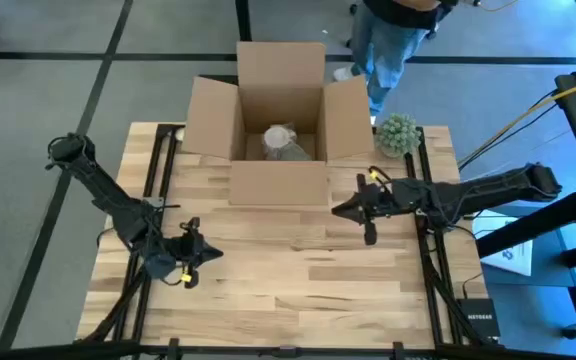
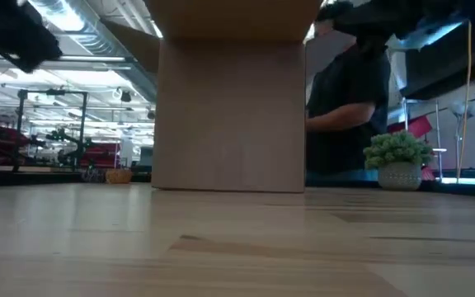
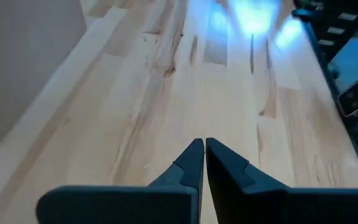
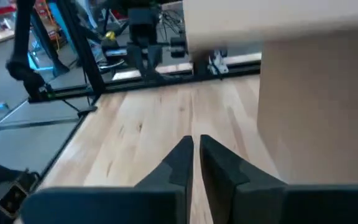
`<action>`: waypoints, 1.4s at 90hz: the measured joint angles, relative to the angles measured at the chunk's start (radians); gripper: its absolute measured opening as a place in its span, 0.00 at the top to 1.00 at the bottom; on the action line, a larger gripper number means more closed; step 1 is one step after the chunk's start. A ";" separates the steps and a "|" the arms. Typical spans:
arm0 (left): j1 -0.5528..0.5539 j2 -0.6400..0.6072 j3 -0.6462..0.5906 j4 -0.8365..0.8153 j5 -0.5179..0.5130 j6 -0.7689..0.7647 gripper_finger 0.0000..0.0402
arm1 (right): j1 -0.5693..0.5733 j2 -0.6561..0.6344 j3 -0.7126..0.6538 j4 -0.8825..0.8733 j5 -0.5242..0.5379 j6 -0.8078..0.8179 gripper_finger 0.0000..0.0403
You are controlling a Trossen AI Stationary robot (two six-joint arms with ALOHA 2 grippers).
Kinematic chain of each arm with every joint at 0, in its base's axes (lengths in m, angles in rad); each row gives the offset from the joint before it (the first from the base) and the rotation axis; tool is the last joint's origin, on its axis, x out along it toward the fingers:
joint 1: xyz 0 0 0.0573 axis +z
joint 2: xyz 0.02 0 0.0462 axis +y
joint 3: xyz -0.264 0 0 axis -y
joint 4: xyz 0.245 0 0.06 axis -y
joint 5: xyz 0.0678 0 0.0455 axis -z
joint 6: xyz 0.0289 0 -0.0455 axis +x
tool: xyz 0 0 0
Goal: Wrap mug
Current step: Return to Home Position
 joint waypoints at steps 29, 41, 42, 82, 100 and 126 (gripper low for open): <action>0.163 -0.163 -0.148 0.163 0.157 0.215 1.00 | 0.000 -0.039 -0.137 0.070 -0.036 0.001 0.99; 0.279 -0.227 -0.222 0.312 0.396 0.282 1.00 | 0.000 -0.039 -0.171 0.111 -0.064 -0.007 0.99; 0.289 -0.231 -0.230 0.324 0.407 0.286 1.00 | 0.000 -0.039 -0.173 0.117 -0.064 -0.007 0.99; 0.538 -0.306 -0.362 0.399 0.381 0.217 1.00 | 0.001 -0.017 -0.194 0.073 0.167 0.259 0.99; 0.590 -0.321 -0.435 0.568 0.419 0.406 1.00 | -0.003 -0.036 -0.194 0.178 0.043 0.041 0.99; 0.743 -0.450 -0.486 0.561 0.651 0.435 1.00 | -0.029 -0.156 -0.194 0.087 -0.080 0.017 0.99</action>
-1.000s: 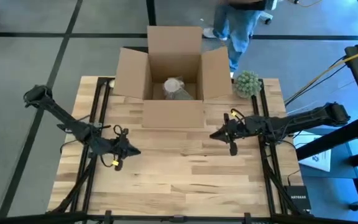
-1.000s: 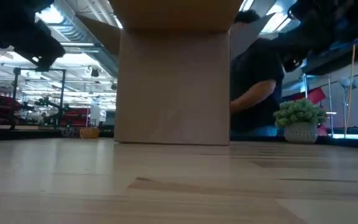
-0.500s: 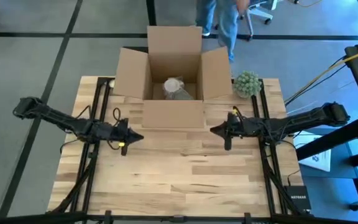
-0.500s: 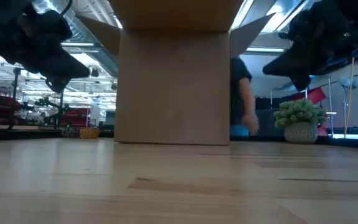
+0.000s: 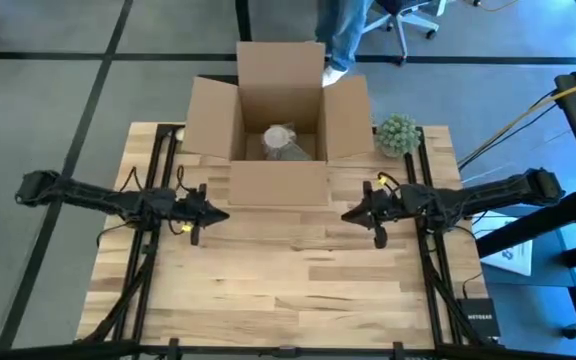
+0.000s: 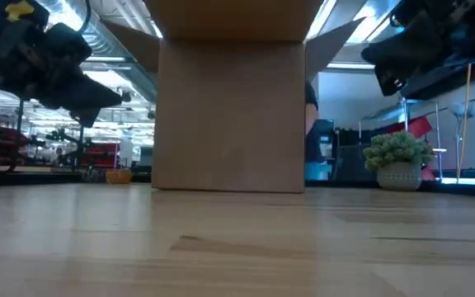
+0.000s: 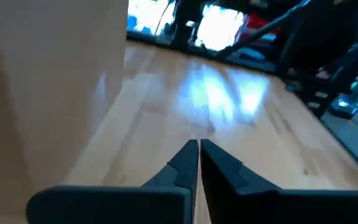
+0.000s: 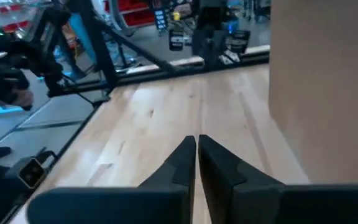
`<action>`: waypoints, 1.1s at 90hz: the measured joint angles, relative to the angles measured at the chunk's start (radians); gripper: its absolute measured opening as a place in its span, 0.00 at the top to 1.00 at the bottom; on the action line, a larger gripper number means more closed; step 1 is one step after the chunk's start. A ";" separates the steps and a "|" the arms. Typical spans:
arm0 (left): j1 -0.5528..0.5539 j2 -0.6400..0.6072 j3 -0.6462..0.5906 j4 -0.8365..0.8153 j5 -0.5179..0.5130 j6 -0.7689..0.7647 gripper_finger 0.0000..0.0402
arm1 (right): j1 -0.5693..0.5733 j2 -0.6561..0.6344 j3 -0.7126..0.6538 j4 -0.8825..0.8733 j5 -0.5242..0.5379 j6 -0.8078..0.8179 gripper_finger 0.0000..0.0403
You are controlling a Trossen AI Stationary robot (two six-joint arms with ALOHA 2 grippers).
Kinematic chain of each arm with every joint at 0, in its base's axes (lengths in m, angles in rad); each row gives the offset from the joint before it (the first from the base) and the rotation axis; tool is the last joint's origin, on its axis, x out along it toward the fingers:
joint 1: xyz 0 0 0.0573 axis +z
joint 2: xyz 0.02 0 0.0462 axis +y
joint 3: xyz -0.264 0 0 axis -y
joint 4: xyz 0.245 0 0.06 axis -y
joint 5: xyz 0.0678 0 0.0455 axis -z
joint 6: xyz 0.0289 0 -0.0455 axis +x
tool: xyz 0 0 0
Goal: Wrap mug
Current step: Return to Home Position
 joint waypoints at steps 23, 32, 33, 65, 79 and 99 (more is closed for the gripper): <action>0.045 -0.168 0.000 -0.164 0.041 -0.004 1.00 | 0.001 -0.209 -0.206 0.140 -0.006 0.038 0.99; 0.045 -0.235 0.000 -0.216 0.041 -0.006 1.00 | 0.002 -0.328 -0.224 0.029 0.017 0.062 0.99; 0.045 -0.241 0.000 -0.219 0.041 -0.006 1.00 | 0.002 -0.339 -0.224 0.019 0.022 0.062 0.99; 0.041 -0.453 0.000 -0.368 0.002 -0.007 1.00 | 0.002 -0.716 -0.225 -0.285 0.208 0.028 0.99; 0.039 -0.494 0.000 -0.369 0.006 0.038 1.00 | 0.002 -0.711 -0.225 -0.291 0.188 0.002 0.99; 0.034 -0.521 0.000 -0.374 0.034 0.053 1.00 | 0.002 -0.711 -0.225 -0.306 0.133 0.005 0.99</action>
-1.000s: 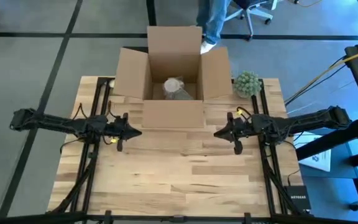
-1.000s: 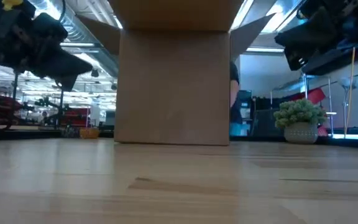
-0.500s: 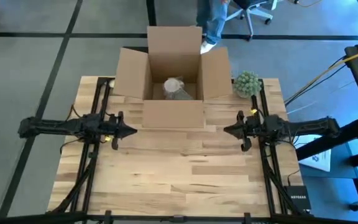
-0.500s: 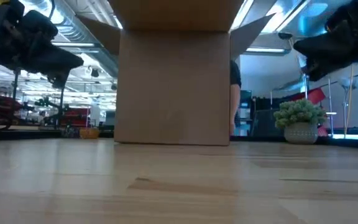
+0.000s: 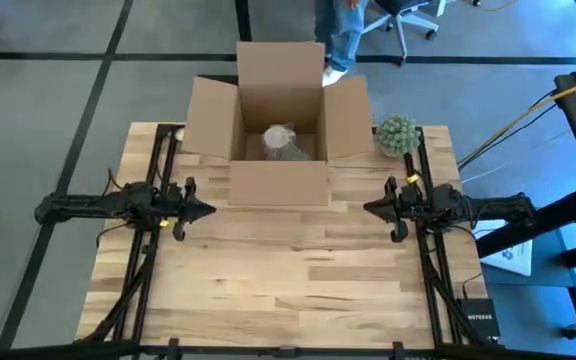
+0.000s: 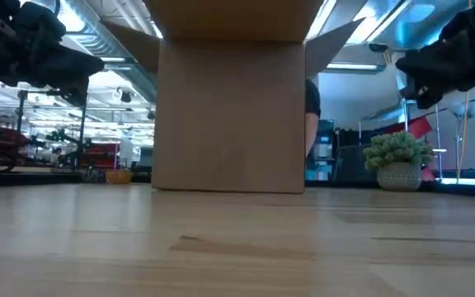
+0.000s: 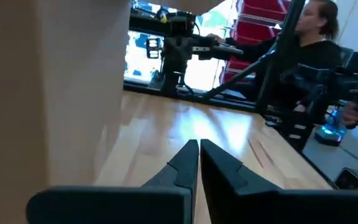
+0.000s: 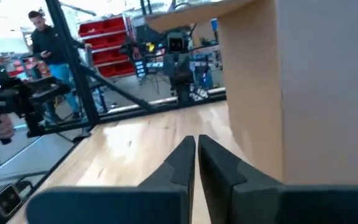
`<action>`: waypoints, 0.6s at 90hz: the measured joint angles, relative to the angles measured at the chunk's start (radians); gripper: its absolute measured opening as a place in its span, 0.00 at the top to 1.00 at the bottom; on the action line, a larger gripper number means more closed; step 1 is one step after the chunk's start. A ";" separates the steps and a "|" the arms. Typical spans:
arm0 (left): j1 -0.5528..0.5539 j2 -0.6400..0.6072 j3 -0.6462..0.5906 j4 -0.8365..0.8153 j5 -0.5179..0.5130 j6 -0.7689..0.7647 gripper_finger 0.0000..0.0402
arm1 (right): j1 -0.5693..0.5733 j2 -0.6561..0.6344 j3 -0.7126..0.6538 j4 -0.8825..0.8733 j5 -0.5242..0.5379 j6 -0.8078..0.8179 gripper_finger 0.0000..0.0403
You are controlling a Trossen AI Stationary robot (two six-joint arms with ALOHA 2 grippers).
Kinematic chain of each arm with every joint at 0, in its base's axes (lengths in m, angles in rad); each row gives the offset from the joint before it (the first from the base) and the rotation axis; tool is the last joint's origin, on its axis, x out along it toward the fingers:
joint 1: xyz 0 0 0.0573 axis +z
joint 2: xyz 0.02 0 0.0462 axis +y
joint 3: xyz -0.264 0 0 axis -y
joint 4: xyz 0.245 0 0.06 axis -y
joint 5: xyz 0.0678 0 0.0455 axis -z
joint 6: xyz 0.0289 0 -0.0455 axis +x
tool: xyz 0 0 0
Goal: Wrap mug
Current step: Return to Home Position
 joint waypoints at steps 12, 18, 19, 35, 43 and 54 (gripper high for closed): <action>0.014 -0.020 0.000 0.001 -0.008 0.007 1.00 | 0.000 0.000 0.000 -0.001 -0.007 -0.006 0.99; 0.021 -0.019 0.000 0.001 -0.011 0.005 1.00 | 0.000 0.000 0.000 -0.002 -0.008 -0.010 0.99; 0.021 -0.019 0.000 0.000 -0.011 0.005 1.00 | 0.000 0.000 0.000 -0.002 -0.008 -0.010 0.99; 0.022 -0.019 0.000 -0.001 -0.003 0.019 1.00 | 0.000 0.000 0.000 -0.004 -0.019 -0.022 0.99; 0.020 -0.019 0.000 0.000 -0.001 0.018 1.00 | 0.000 0.000 0.000 -0.005 -0.027 -0.022 0.99; 0.009 -0.019 0.000 0.000 0.008 0.018 1.00 | 0.000 0.000 0.000 -0.005 -0.027 -0.023 0.99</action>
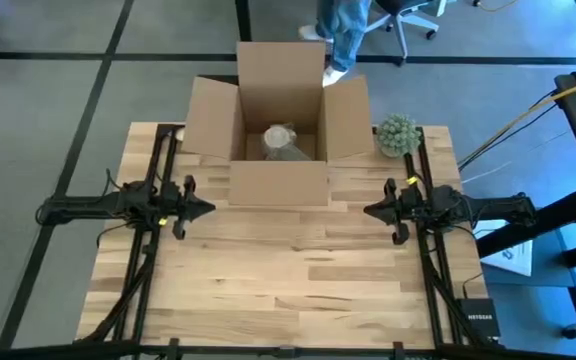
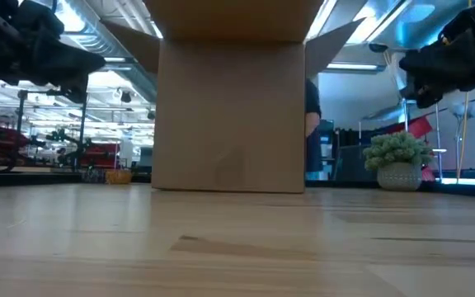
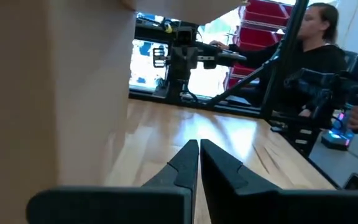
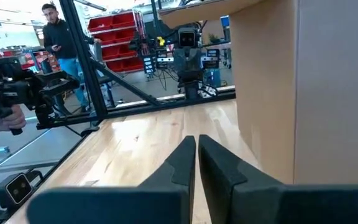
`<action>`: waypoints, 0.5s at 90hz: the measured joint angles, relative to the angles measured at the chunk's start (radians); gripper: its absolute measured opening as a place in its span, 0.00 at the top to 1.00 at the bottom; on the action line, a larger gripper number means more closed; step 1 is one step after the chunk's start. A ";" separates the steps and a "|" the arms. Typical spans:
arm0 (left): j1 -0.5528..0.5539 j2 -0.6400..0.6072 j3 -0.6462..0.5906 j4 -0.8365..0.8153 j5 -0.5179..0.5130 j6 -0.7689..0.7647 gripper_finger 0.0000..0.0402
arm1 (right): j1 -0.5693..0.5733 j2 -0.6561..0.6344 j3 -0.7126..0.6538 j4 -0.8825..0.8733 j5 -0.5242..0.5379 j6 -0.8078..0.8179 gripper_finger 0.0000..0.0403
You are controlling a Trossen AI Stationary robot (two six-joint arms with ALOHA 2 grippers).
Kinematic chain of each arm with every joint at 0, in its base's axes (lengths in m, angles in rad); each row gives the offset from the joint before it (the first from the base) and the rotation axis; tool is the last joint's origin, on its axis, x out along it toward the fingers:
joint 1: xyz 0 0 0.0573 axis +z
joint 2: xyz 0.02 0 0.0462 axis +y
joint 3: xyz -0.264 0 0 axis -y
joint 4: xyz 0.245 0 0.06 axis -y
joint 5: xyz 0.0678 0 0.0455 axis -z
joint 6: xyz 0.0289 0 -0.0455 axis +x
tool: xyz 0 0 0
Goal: Wrap mug
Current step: Return to Home Position
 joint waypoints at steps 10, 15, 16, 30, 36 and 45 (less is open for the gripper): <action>-0.010 0.000 0.000 -0.001 -0.011 0.011 1.00 | 0.000 0.007 0.000 0.000 0.000 -0.009 0.99; -0.010 0.000 0.000 0.000 -0.023 0.016 1.00 | 0.000 0.008 0.000 0.000 0.000 -0.007 0.99; -0.010 0.000 0.000 0.000 -0.024 0.015 1.00 | 0.000 0.007 0.000 0.000 0.000 -0.005 0.99; -0.009 0.000 0.000 0.000 -0.029 -0.021 1.00 | 0.000 0.007 0.000 0.000 0.000 -0.001 0.99; -0.010 0.000 0.000 0.001 -0.030 -0.037 1.00 | 0.000 0.007 0.000 0.000 0.000 -0.001 0.99; -0.010 0.000 0.000 0.001 -0.031 -0.054 1.00 | 0.000 0.007 0.000 0.000 0.000 -0.001 0.99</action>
